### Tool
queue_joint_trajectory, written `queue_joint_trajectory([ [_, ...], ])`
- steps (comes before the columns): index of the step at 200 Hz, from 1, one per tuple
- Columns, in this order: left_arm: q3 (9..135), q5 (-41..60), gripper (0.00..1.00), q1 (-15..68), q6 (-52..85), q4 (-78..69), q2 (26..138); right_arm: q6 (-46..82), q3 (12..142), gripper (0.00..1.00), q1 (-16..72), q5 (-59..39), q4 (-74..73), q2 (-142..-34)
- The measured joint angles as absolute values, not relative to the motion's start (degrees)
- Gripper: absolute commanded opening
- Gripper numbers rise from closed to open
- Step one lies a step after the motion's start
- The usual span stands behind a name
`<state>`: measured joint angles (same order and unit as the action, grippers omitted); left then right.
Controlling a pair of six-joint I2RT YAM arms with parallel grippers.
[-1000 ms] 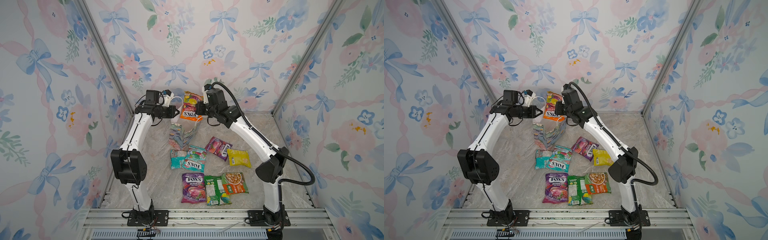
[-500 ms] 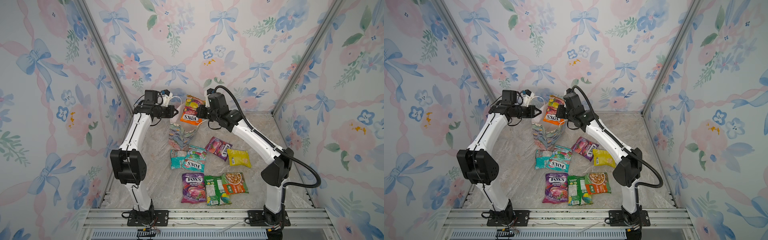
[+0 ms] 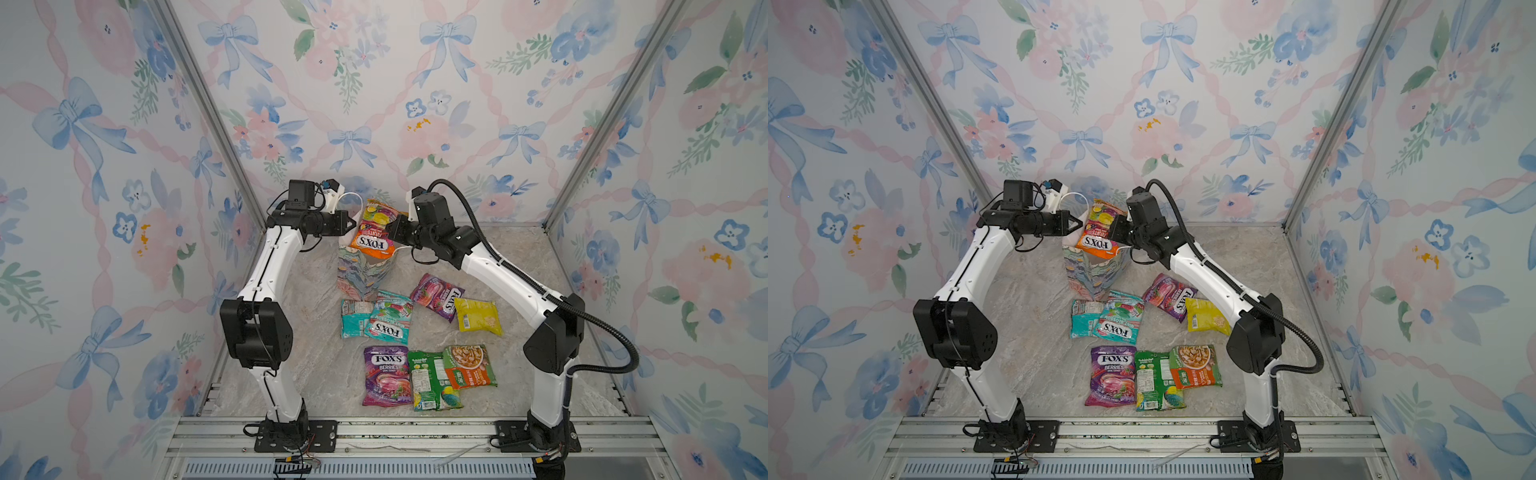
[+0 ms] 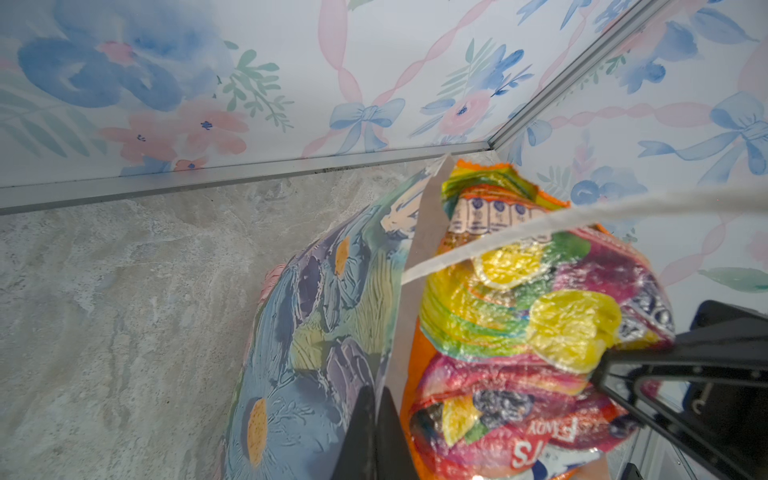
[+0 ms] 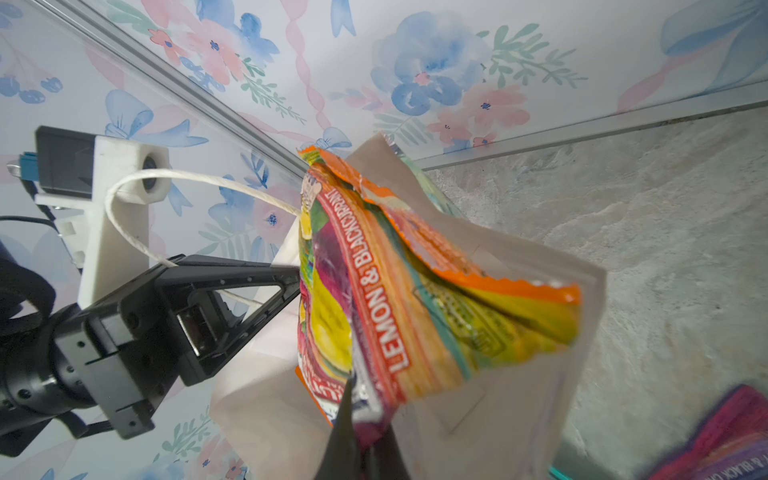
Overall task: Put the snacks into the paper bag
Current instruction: 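Lower the orange packet into the bag and open the right gripper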
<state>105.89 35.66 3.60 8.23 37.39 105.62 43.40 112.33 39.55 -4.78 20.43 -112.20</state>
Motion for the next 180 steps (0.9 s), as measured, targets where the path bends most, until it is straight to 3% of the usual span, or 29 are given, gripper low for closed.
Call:
queue_joint_trajectory([
  [180, 105.86, 36.1, 0.0, 3.22, 8.23, 37.41, 105.62, 49.21, 108.62, 0.0, 39.05, -8.86, 16.8, -113.54],
])
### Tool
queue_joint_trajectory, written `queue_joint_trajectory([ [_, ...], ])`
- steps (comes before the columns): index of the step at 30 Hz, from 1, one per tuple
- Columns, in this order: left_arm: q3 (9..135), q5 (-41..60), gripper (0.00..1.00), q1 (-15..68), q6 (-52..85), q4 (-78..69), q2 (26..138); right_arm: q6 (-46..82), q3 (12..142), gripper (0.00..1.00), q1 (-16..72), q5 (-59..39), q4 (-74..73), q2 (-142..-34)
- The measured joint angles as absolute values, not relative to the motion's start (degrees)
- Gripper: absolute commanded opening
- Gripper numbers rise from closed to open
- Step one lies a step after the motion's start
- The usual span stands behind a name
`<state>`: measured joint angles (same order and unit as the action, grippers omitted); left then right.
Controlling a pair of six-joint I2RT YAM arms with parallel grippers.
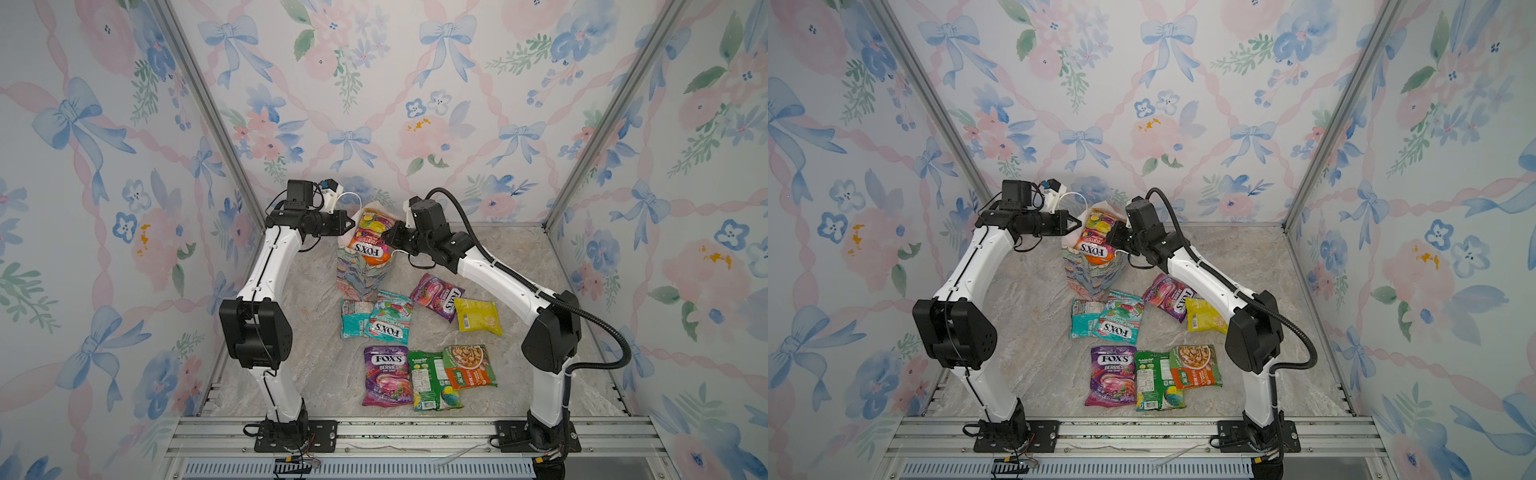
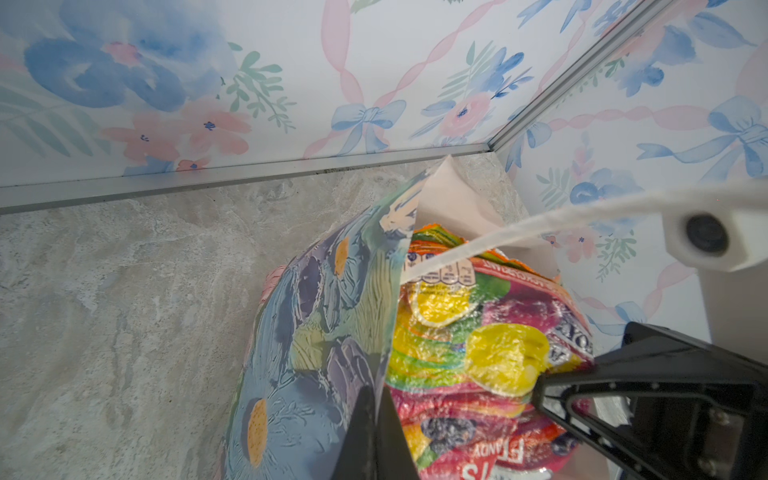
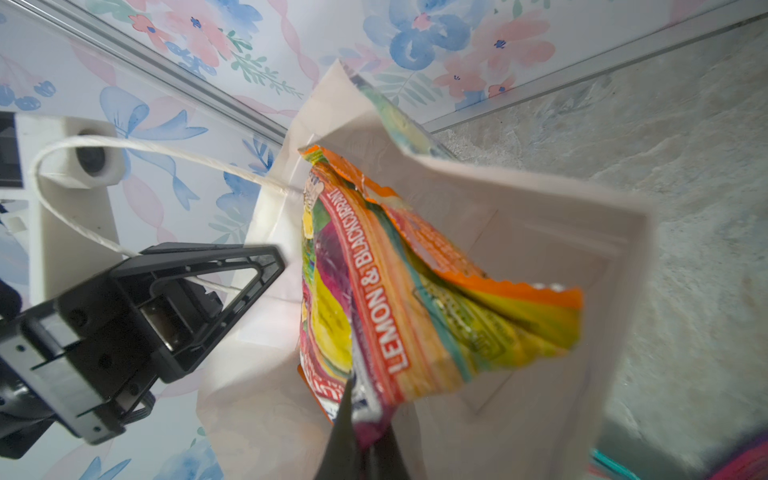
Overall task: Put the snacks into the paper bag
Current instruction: 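Lower the orange packet into the bag and open the right gripper, then move the right gripper back toward the remaining packets while the left gripper holds the bag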
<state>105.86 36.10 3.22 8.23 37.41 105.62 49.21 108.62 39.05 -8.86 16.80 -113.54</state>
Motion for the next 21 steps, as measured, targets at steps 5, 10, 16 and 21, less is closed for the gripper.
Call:
queue_joint_trajectory([
  [5, 105.84, 36.1, 0.0, 2.48, 8.23, 37.43, 105.62, 49.78, 108.75, 0.21, 38.87, -9.32, 16.8, -114.83],
  [10, 105.71, 36.1, 0.0, 1.69, 8.23, 37.41, 105.62, 49.87, 111.46, 0.54, 38.35, -10.09, 16.51, -115.66],
  [16, 105.36, 36.99, 0.0, 1.56, 8.23, 37.43, 105.62, 46.68, 120.27, 0.71, 37.91, -10.61, 18.22, -116.53],
  [21, 105.36, 38.0, 0.0, 1.56, 8.25, 37.47, 105.89, 43.05, 129.38, 0.84, 37.43, -10.72, 20.97, -117.51],
])
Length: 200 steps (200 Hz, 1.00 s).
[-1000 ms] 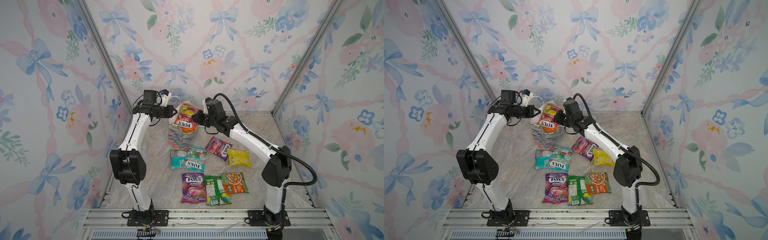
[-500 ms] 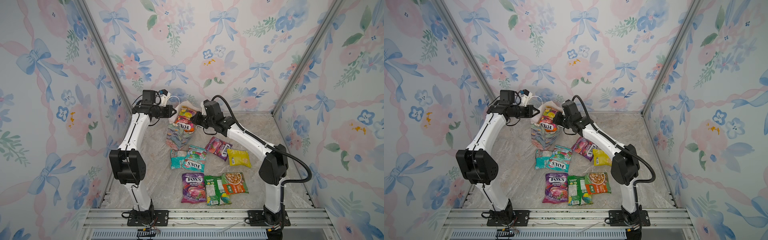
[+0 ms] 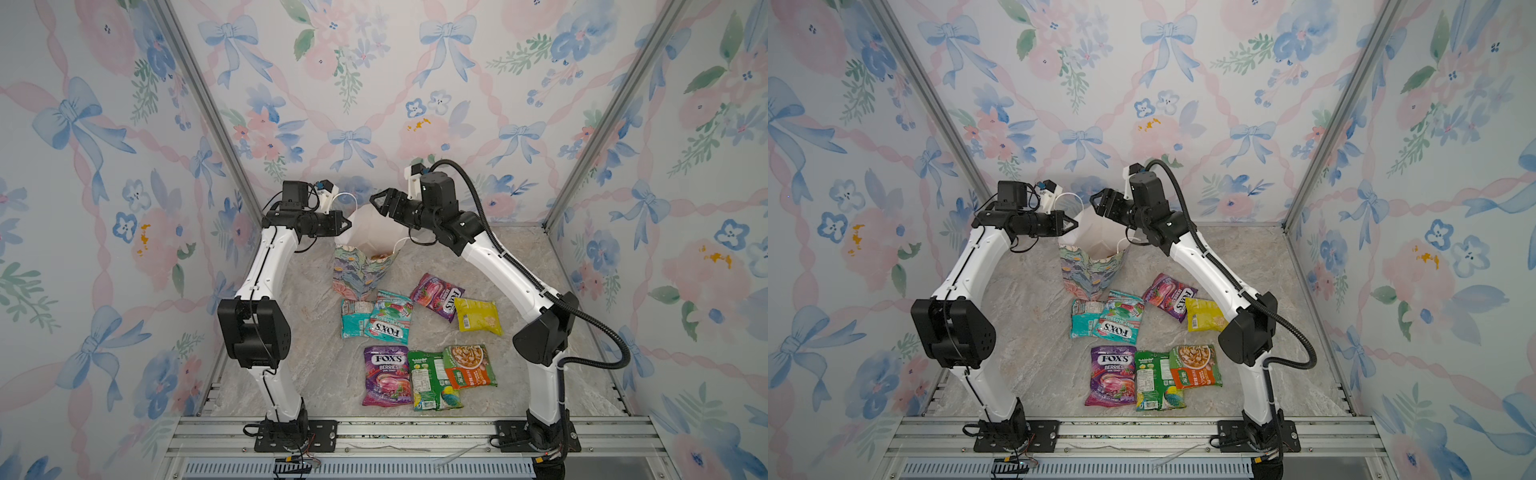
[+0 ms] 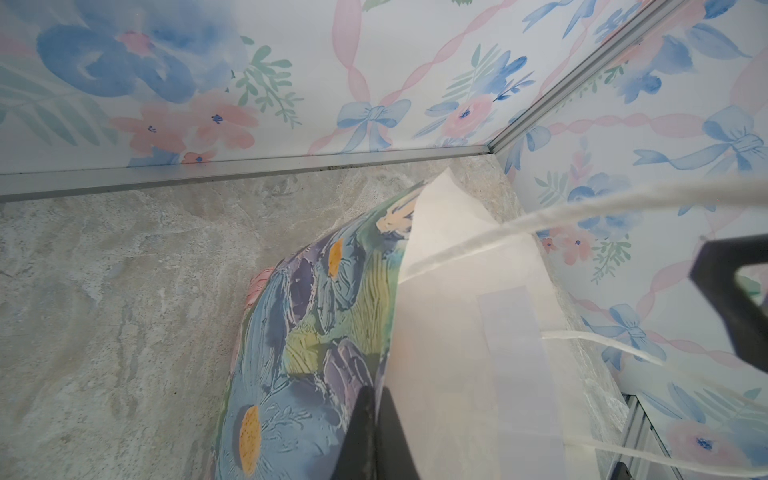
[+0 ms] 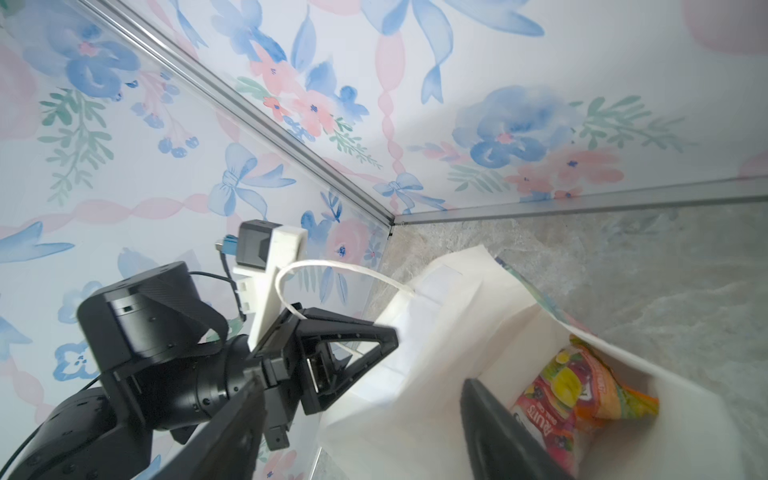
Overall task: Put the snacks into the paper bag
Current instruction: 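Move the right gripper back toward the remaining packets while the left gripper holds the bag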
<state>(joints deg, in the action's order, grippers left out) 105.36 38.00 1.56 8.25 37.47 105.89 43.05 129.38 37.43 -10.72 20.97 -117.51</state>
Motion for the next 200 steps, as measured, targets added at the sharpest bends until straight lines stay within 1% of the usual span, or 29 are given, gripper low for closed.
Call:
queue_joint_trajectory([
  [25, 105.47, 39.0, 0.0, 1.56, 8.75, 37.45, 106.39, 40.36, 131.15, 0.93, 36.51, -10.31, 22.72, -117.03],
  [43, 106.45, 40.14, 0.0, 1.65, 9.41, 37.45, 107.55, 38.11, 127.17, 1.0, 35.57, -9.34, 23.57, -114.85],
  [53, 107.46, 40.82, 0.0, 1.74, 9.82, 37.45, 108.49, 37.23, 122.43, 0.97, 34.98, -8.64, 23.35, -112.4],
  [64, 108.66, 41.47, 0.0, 2.04, 10.39, 37.45, 109.54, 36.34, 115.13, 0.97, 34.24, -7.68, 23.33, -108.53],
  [92, 111.63, 42.98, 0.0, 3.18, 11.57, 37.47, 111.66, 35.57, 101.03, 0.97, 32.01, -5.82, 22.63, -99.39],
  [124, 113.49, 44.18, 0.0, 3.86, 12.75, 37.54, 112.6, 35.83, 88.23, 1.0, 29.95, -5.02, 20.69, -90.13],
  [134, 113.56, 44.36, 0.0, 3.84, 12.95, 37.54, 112.77, 36.36, 84.79, 0.99, 29.69, -5.08, 20.29, -88.09],
  [167, 113.58, 44.42, 0.0, 3.84, 13.41, 37.56, 113.6, 38.85, 74.32, 0.95, 30.79, -5.34, 19.77, -84.68],
  [200, 113.58, 44.42, 0.0, 3.66, 13.37, 37.41, 113.82, 42.06, 66.89, 0.88, 33.17, -5.85, 19.66, -84.18],
])
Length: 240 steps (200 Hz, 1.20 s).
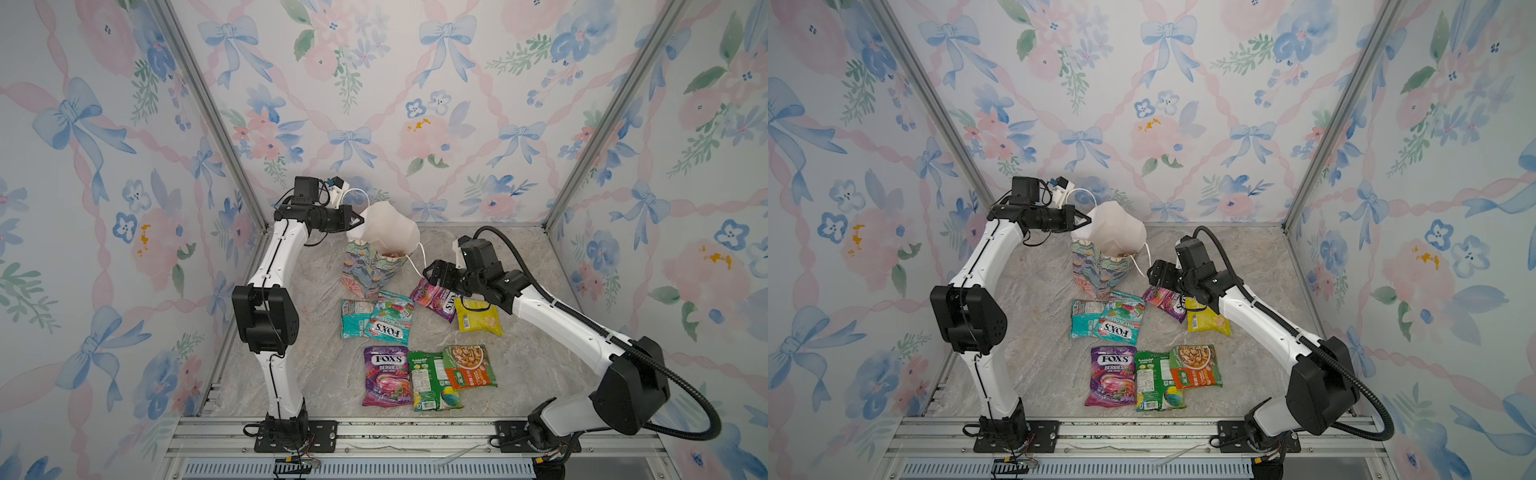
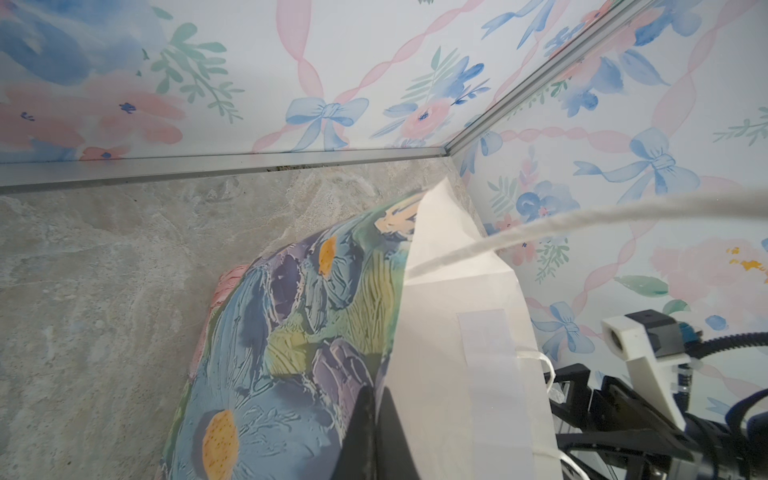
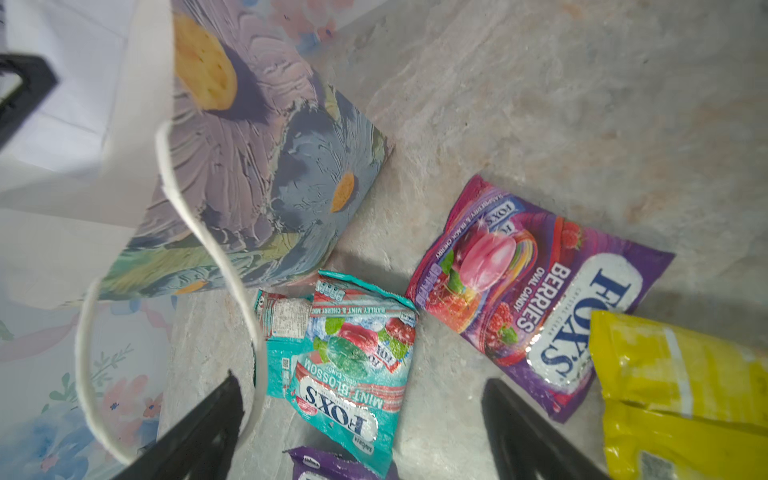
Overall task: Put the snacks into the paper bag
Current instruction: 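Move the right gripper back toward the remaining packets while the left gripper holds the bag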
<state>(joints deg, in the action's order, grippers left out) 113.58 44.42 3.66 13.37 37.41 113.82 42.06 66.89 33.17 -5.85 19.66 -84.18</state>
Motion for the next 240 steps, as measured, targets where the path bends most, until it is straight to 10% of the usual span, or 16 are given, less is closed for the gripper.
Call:
queue_joint_trajectory([
  [104, 111.48, 43.94, 0.0, 0.75, 13.15, 37.34, 113.8, 52.75, 58.13, 0.82, 39.11, -9.87, 10.79, -84.12],
  [240, 110.67, 43.38, 0.0, 1.63, 11.49, 36.8, 113.4, 43.2, 93.65, 0.97, 36.32, -9.02, 15.84, -95.42],
])
